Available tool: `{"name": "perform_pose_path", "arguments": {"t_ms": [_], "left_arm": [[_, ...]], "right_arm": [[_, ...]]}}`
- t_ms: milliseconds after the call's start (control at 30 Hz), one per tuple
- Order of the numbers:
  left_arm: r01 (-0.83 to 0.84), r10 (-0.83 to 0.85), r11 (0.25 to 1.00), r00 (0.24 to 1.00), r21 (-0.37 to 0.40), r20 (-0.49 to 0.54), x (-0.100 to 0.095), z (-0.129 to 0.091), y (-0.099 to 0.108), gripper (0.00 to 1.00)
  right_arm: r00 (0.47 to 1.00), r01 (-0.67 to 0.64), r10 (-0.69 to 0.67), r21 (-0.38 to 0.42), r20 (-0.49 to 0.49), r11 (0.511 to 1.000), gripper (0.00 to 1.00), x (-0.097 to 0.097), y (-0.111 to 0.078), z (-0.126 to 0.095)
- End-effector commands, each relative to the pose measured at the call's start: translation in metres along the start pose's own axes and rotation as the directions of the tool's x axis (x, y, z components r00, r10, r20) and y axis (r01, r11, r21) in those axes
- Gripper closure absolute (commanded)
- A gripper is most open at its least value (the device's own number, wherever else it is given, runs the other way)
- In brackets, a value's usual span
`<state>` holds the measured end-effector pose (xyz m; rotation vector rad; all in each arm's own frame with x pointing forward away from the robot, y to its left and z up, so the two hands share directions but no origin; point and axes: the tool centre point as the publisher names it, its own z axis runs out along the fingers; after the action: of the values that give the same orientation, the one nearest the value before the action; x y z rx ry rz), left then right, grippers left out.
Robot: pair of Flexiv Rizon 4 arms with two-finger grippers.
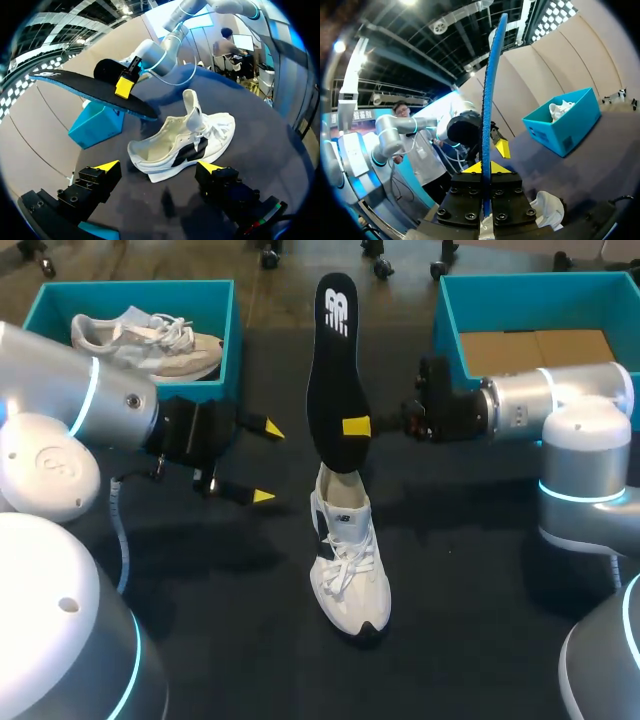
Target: Take the shoe out of the shoebox, open the shoe tongue, remove and reinsert the insole, then place the shoe into the shoebox
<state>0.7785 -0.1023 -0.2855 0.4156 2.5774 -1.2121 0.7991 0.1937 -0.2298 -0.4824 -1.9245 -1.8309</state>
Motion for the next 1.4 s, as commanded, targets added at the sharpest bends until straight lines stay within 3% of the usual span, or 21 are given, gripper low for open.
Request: {"name": "perform_pose_path", "arguments": {"t_ms": [33,800,1100,1400], "left_arm": [[-0.001,0.001,1.000,1.000,-0.003,-0.002,0.000,0.000,0.000,0.00],[-0.001,0.001,1.000,1.000,-0.003,-0.002,0.000,0.000,0.000,0.00],[0.077,-0.089,0.987,0.993,-0.140,-0.081,0.018,0.017,0.000,0.00],[0.154,-0.173,0.961,0.983,-0.230,-0.067,0.020,0.026,0.010,0.00]], "right_arm": [[1.000,0.000,0.000,0.001,0.003,1.000,1.00,0.000,0.000,0.001],[1.000,0.000,0.000,0.001,0.003,1.000,1.00,0.000,0.000,0.001],[1.000,0.000,0.000,0.001,0.003,1.000,1.00,0.000,0.000,0.001],[0.997,0.072,-0.072,0.023,0.013,0.997,1.00,-0.007,-0.012,-0.005]]}}
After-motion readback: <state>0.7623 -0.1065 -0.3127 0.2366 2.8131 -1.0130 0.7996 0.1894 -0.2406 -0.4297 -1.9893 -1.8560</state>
